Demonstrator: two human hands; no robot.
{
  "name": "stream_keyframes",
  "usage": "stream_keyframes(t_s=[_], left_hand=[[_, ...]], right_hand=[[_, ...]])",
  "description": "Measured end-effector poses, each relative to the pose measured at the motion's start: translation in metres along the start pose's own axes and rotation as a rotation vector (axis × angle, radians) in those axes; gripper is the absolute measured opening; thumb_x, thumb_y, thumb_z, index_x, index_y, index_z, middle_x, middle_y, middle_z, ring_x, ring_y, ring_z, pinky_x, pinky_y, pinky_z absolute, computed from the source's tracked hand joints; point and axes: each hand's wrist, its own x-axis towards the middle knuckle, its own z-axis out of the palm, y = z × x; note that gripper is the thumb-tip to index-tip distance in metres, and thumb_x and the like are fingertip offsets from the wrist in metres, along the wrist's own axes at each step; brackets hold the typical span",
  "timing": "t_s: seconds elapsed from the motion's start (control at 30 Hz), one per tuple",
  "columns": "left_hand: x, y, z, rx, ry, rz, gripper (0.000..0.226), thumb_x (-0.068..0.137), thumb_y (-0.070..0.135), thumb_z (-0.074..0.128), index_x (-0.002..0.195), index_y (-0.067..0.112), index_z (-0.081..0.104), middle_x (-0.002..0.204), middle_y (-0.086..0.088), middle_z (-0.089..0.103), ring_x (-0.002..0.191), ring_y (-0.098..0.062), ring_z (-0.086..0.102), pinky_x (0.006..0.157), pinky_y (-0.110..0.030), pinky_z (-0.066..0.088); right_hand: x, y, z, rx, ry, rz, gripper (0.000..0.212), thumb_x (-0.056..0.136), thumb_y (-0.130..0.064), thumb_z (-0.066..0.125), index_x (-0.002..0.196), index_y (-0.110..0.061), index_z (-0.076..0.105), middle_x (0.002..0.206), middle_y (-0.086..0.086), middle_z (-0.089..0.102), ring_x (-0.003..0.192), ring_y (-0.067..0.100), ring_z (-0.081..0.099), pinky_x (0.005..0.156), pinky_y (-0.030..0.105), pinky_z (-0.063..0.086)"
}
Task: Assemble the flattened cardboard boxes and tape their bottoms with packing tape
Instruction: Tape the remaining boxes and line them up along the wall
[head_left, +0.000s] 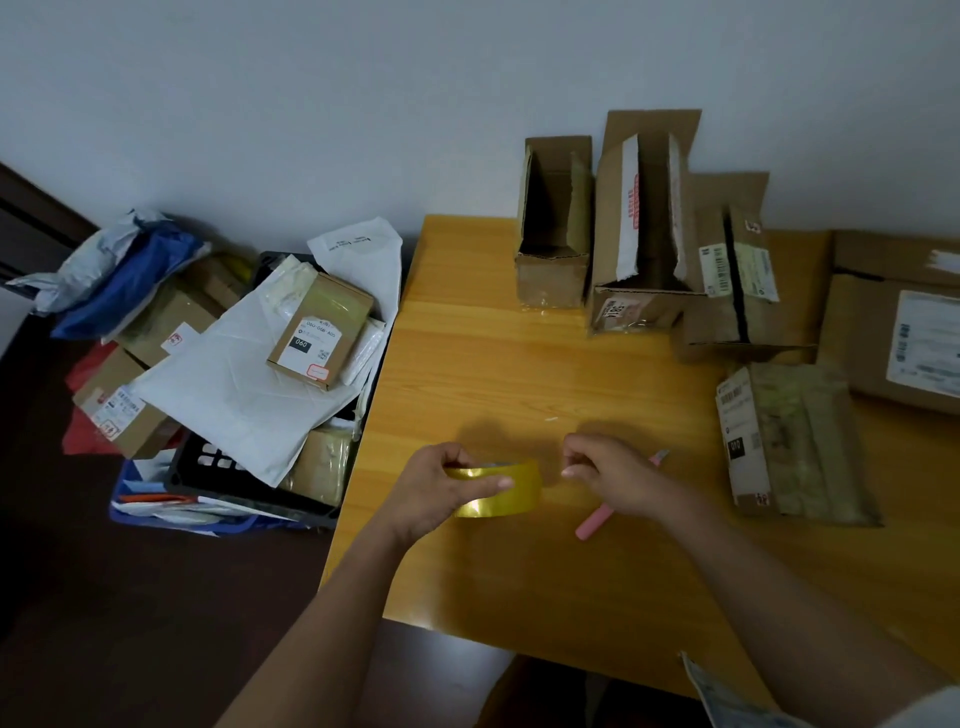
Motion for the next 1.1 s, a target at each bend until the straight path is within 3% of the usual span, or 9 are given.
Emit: stream_keyframes(t_s=[0.2,0.27,0.3,0.4,0.5,0.6,0.67,0.83,1.1], left_hand=[[-0.005,0.007,0.017,-0.009,0.027,0.017,0.028,0.082,0.026,0.077,0.078,0.014,0.052,0.077,-0.001,0.047,0.070,-0.011,0.045,0.061,-0.020,0.039],[-0.001,0.016,0.019,0.133,0.058,0.070,0.009,0.089,0.019,0.068,0.095,0.018,0.060,0.090,0.004,0.058,0.088,-0.015,0.057,0.083,-0.026,0.047],[0.002,0.019,0.021,0.239,0.071,0.103,0.016,0.091,0.015,0.063,0.105,0.022,0.062,0.098,0.007,0.060,0.101,-0.017,0.058,0.101,-0.035,0.043],[0.001,0.032,0.033,0.457,0.096,0.156,0.037,0.092,0.005,0.050,0.119,0.027,0.062,0.119,0.008,0.058,0.122,-0.013,0.050,0.120,-0.048,0.008],[-0.007,0.032,0.044,0.507,0.115,0.226,0.034,0.090,0.012,0.051,0.118,0.027,0.064,0.116,0.006,0.057,0.120,-0.014,0.049,0.121,-0.044,0.001],[-0.011,0.016,0.044,0.560,0.174,0.296,0.046,0.074,0.054,0.055,0.111,0.029,0.062,0.110,0.011,0.058,0.107,-0.011,0.043,0.115,-0.041,0.015],[-0.010,0.010,0.042,0.619,0.202,0.321,0.061,0.061,0.070,0.067,0.108,0.031,0.059,0.108,0.014,0.057,0.098,-0.009,0.036,0.104,-0.035,0.024],[-0.007,0.015,0.041,0.680,0.203,0.306,0.055,0.066,0.054,0.080,0.107,0.028,0.054,0.111,0.013,0.058,0.102,-0.017,0.044,0.093,-0.035,0.030],[-0.016,0.030,0.047,0.606,0.122,0.290,0.050,0.065,0.042,0.085,0.104,0.027,0.058,0.103,0.007,0.060,0.098,-0.022,0.056,0.086,-0.043,0.043]], right_hand=[[-0.024,-0.016,-0.034,0.157,0.031,-0.035,0.013,0.096,-0.023,0.058,0.084,-0.026,0.055,0.083,-0.007,0.060,0.072,0.008,0.052,0.067,0.028,0.042],[-0.029,-0.023,-0.041,0.118,0.033,-0.029,0.009,0.096,-0.023,0.059,0.087,-0.023,0.057,0.086,-0.005,0.058,0.077,0.012,0.054,0.068,0.029,0.043],[-0.030,-0.026,-0.042,0.104,0.035,-0.018,0.005,0.095,-0.022,0.061,0.090,-0.020,0.059,0.087,-0.004,0.058,0.079,0.014,0.055,0.069,0.030,0.046],[-0.037,-0.029,-0.039,0.204,0.064,0.023,0.002,0.093,-0.012,0.062,0.095,-0.014,0.062,0.091,0.001,0.055,0.072,0.014,0.055,0.059,0.026,0.054],[-0.046,-0.024,-0.038,0.344,0.101,0.078,0.014,0.091,-0.011,0.066,0.102,-0.019,0.064,0.108,0.008,0.055,0.073,0.015,0.058,0.055,0.018,0.052],[-0.053,-0.014,-0.044,0.529,0.117,0.207,0.051,0.081,-0.010,0.077,0.123,-0.030,0.054,0.110,0.008,0.055,0.072,0.018,0.063,0.060,0.023,0.056],[-0.056,-0.011,-0.048,0.640,0.149,0.278,0.048,0.077,-0.008,0.080,0.118,-0.018,0.057,0.106,0.013,0.059,0.073,0.019,0.065,0.061,0.023,0.056],[-0.055,-0.008,-0.041,0.684,0.247,0.331,0.024,0.079,-0.005,0.078,0.099,0.004,0.067,0.097,0.015,0.066,0.072,0.018,0.065,0.059,0.022,0.057],[-0.081,-0.014,-0.056,0.692,0.449,0.273,0.020,0.076,-0.010,0.082,0.089,-0.004,0.067,0.077,0.015,0.072,0.063,0.020,0.064,0.067,0.036,0.057]])
